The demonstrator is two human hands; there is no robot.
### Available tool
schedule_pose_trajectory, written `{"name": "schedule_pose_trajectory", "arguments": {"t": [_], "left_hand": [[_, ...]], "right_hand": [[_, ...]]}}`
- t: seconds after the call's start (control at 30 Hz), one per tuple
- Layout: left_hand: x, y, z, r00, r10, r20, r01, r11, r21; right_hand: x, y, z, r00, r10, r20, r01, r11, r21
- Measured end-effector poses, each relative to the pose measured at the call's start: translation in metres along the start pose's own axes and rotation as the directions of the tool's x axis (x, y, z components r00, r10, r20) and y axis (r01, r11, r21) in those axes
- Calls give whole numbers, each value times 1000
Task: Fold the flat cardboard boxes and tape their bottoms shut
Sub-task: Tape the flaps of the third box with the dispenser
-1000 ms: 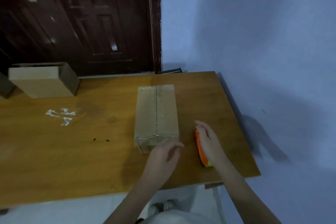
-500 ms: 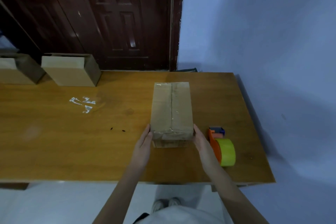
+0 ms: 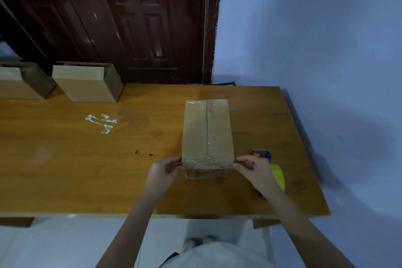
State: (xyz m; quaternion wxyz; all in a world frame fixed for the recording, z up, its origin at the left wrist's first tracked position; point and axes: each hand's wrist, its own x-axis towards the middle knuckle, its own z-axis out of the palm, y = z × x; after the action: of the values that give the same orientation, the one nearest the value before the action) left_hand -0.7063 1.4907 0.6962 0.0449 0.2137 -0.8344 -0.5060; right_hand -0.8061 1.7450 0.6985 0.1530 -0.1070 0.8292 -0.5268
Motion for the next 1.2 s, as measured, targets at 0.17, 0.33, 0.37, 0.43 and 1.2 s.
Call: {"name": "schedule_pose_trajectory", "arguments": {"t": [0.17,0.33,0.37,0.43,1.2], "left_hand": [[2,1,-6,997,-33,64,37,998,-60],[2,4,-8,996,-15,87,25,993,-116],[2,4,-7,996,-23,83,33,992,-124],[2,3,-6,997,-37,64,45,990,-131],[6,-9,-5,995,-22,94,39,981,-190]], "right_hand": [[-2,3,-2,1000,-9,11,9,1000,-7],[-3,1,-2,1000,-23,-6,23,1000,18],[-3,2,-1,1000,-22,-11,22,999,28],[-4,3,1,1000,-15,-23,16,999,45],[-9,0,13,997,28,-70,-25,998,49]]}}
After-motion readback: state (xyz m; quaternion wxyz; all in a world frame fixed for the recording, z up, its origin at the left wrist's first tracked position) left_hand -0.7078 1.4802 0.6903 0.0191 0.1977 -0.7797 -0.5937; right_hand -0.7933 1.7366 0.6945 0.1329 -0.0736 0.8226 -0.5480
